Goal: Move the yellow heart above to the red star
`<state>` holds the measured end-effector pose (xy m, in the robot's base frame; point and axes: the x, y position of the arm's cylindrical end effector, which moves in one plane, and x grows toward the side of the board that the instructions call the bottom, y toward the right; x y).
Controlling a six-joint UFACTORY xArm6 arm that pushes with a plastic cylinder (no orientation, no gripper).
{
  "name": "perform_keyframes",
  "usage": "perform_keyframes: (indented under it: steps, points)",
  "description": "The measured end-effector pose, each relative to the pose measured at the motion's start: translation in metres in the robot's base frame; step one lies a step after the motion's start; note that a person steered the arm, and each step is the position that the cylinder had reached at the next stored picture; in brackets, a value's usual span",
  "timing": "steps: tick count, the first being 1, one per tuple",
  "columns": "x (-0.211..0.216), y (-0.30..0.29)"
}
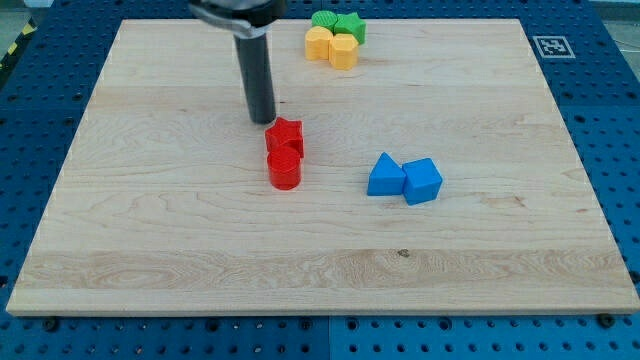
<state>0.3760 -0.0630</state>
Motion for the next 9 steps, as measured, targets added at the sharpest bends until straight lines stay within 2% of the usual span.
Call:
perform_keyframes:
  steps: [2,3,5,6,8,9]
  points:
    - [-0.011,0.147]
    - [-0.043,0.162]
    - [-0.124,0.161]
    - [-0.141,0.135]
    - [-0.158,0.088]
    - [-0.136,0.068]
